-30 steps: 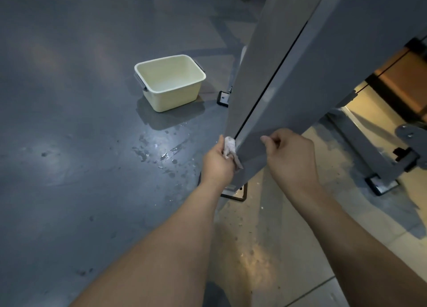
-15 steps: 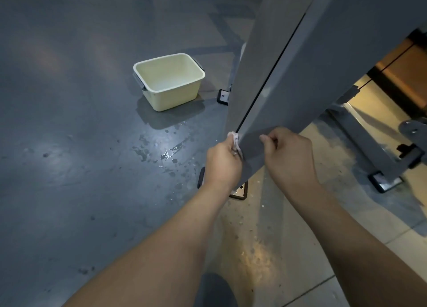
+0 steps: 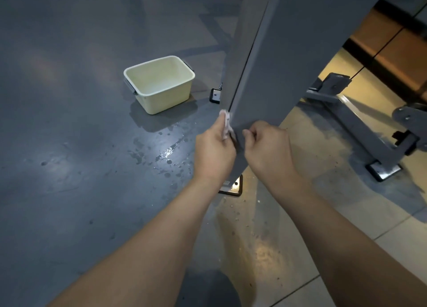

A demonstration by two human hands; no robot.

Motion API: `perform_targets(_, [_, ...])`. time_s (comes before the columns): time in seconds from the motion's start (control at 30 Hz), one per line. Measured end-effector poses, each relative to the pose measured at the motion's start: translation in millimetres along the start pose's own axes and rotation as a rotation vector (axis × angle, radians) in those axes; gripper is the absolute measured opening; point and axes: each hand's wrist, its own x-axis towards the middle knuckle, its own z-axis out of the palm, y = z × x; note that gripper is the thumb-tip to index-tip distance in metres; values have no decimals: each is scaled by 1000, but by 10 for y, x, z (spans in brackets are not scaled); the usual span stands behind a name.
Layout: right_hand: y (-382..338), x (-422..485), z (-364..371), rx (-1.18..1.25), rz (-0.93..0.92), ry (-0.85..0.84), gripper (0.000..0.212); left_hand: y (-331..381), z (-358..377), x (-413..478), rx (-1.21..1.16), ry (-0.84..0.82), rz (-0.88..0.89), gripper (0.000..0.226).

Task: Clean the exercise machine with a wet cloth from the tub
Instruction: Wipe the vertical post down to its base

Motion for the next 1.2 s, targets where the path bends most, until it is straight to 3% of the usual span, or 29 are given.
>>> perform_targets(0.13, [2,24,-53,-8,30,-53,25,23,-31,-43,-35,36,138,68])
perform_targets(0.2, [21,41,-66,-32,52,-84,27,-159,50,-6,75,-13,70,70])
perform_targets(0.33, [15,40,-58,-18,72,-94,30,-541,152,-19,347,-192,-154,26])
perform_targets(0.37, [17,35,-61,-17,67,-84,30,-575,163,-45,375,-220,-212,24])
perform_targets(0.47, [20,14,-60,-17,45,-89,29,-544,154,-31,192,-204,-286,23])
perform_targets(0.67, [-15,-3,-61,-36,51,-93,25,27,-287,116,-383,-137,-121,37])
perform_targets(0.73, [-26,-44,-55,-11,65,-111,19,61,-480,130,-404,-150,-122,38])
perform_targets(0.87, [-223,-119,-152,149,209,-288,18,11,-783,-5,-417,-116,-318,29])
perform_targets(0.97, [-412,-225,-169,504,453,-439,21,79,-1006,-172,-549,-80,-457,29])
perform_targets(1.07, [-636,-410,-185,675,570,-510,23,83,-1238,-433,-693,-14,-594,20])
perform_targets(1.2, [-983,-686,-223,811,641,-618,21,-90,-1467,-814,-841,64,-734,38])
